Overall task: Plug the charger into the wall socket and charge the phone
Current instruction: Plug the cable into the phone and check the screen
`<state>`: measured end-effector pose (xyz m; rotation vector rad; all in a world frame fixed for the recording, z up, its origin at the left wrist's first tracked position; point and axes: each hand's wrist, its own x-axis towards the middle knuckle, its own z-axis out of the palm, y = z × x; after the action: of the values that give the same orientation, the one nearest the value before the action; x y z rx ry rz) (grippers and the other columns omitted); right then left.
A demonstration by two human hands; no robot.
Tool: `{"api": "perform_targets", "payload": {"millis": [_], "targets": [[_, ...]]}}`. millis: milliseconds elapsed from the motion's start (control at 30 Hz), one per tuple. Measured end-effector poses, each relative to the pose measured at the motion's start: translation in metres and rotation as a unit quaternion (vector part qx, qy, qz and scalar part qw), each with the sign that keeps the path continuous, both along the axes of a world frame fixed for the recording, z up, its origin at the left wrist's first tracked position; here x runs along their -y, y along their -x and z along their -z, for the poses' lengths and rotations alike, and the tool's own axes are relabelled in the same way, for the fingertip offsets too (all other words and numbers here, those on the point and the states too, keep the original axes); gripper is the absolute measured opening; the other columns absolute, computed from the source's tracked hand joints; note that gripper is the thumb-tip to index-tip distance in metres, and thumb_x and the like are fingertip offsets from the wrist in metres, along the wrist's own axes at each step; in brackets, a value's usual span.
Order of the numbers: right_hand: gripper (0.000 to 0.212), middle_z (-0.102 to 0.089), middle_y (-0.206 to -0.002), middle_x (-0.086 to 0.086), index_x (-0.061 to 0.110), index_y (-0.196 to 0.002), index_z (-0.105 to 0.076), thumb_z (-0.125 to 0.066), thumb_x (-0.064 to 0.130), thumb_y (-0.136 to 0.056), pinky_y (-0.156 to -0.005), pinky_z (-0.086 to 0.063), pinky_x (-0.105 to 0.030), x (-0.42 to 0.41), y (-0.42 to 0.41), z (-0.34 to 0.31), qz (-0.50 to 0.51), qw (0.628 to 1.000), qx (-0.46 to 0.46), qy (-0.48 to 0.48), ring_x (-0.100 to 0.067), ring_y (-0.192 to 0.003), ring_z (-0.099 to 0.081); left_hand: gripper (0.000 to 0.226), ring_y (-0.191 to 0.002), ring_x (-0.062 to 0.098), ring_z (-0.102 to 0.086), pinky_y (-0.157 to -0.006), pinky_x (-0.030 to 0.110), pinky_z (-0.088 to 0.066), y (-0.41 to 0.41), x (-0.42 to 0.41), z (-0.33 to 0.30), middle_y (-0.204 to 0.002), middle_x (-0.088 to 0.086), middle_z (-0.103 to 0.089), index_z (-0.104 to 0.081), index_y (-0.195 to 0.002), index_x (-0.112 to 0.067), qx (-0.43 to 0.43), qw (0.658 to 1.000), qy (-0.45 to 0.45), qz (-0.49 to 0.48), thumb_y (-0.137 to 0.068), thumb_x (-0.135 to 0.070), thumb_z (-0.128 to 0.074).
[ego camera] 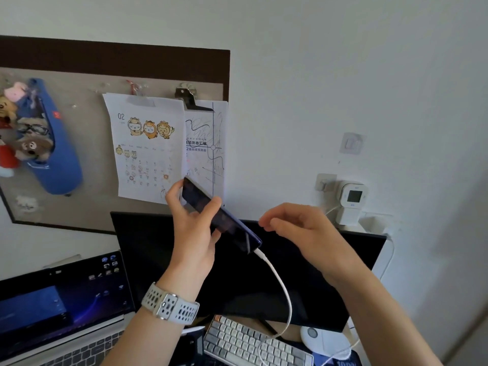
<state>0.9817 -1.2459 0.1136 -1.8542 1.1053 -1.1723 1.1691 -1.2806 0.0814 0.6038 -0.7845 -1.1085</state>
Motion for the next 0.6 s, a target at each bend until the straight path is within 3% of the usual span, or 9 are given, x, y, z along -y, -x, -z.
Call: {"api": "perform_targets", "payload": {"millis": [67, 167, 233, 333, 500, 600], "targets": [[0.022, -0.077, -0.090, 0.004, 0.020, -0.094, -0.075, -0.058, 0.007, -0.090, -0.083, -0.053, -0.020, 0.000, -0.011, 0.002, -0.025, 0.999, -0.030, -0.002, -0.008, -0.087, -0.071, 0.055, -0.072, 0.009, -0.067, -0.067, 0.035, -0.058, 0.007, -0.002, 0.000, -0.082, -0.008, -0.071, -0.047, -0.116, -0.045, 0.044, 0.999, 0.009, -0.009, -0.087, -0.002, -0.065], [0.028, -0.077, -0.090, 0.001, 0.020, -0.097, -0.075, -0.055, 0.002, -0.090, -0.083, -0.057, -0.031, 0.004, -0.018, 0.010, -0.006, 0.999, -0.046, 0.009, -0.012, -0.086, -0.073, 0.058, -0.085, 0.021, -0.063, -0.078, 0.045, -0.056, 0.015, -0.008, -0.002, -0.107, 0.012, -0.063, -0.047, -0.120, -0.041, 0.075, 0.997, 0.011, -0.028, -0.085, 0.001, -0.068], [0.030, -0.078, -0.091, 0.002, 0.020, -0.101, -0.075, -0.054, 0.001, -0.090, -0.082, -0.057, -0.031, 0.005, -0.016, 0.016, -0.003, 0.999, -0.041, 0.005, -0.011, -0.086, -0.073, 0.060, -0.095, 0.032, -0.062, -0.085, 0.054, -0.055, 0.017, -0.011, -0.004, -0.120, 0.022, -0.057, -0.048, -0.120, -0.040, 0.090, 0.995, 0.008, -0.039, -0.082, 0.000, -0.071], [0.033, -0.077, -0.099, 0.003, 0.022, -0.113, -0.072, -0.056, 0.003, -0.091, -0.088, -0.056, -0.034, 0.005, -0.017, 0.024, -0.023, 0.998, -0.052, -0.008, -0.008, -0.094, -0.071, 0.066, -0.107, 0.036, -0.060, -0.088, 0.059, -0.054, 0.020, -0.015, -0.003, -0.128, 0.026, -0.049, -0.049, -0.121, -0.043, 0.117, 0.993, 0.001, -0.035, -0.071, -0.012, -0.078], [0.037, -0.077, -0.098, 0.000, 0.021, -0.109, -0.073, -0.053, -0.003, -0.089, -0.087, -0.056, -0.043, 0.005, -0.016, 0.035, -0.026, 0.999, -0.037, -0.005, -0.014, -0.096, -0.072, 0.075, -0.116, 0.026, -0.057, -0.095, 0.047, -0.052, 0.026, -0.020, 0.001, -0.127, 0.012, -0.053, -0.044, -0.127, -0.050, 0.203, 0.977, 0.019, -0.064, -0.065, -0.025, -0.079], [0.040, -0.077, -0.103, -0.005, 0.015, -0.111, -0.073, -0.049, -0.010, -0.091, -0.089, -0.055, -0.039, 0.008, -0.011, 0.045, -0.041, 0.997, 0.059, -0.040, -0.020, -0.101, -0.071, 0.067, -0.092, 0.009, -0.068, -0.081, 0.034, -0.055, 0.019, -0.017, 0.005, -0.107, 0.008, -0.060, -0.041, -0.127, -0.054, 0.177, 0.983, 0.022, -0.043, -0.078, -0.022, -0.074]]}}
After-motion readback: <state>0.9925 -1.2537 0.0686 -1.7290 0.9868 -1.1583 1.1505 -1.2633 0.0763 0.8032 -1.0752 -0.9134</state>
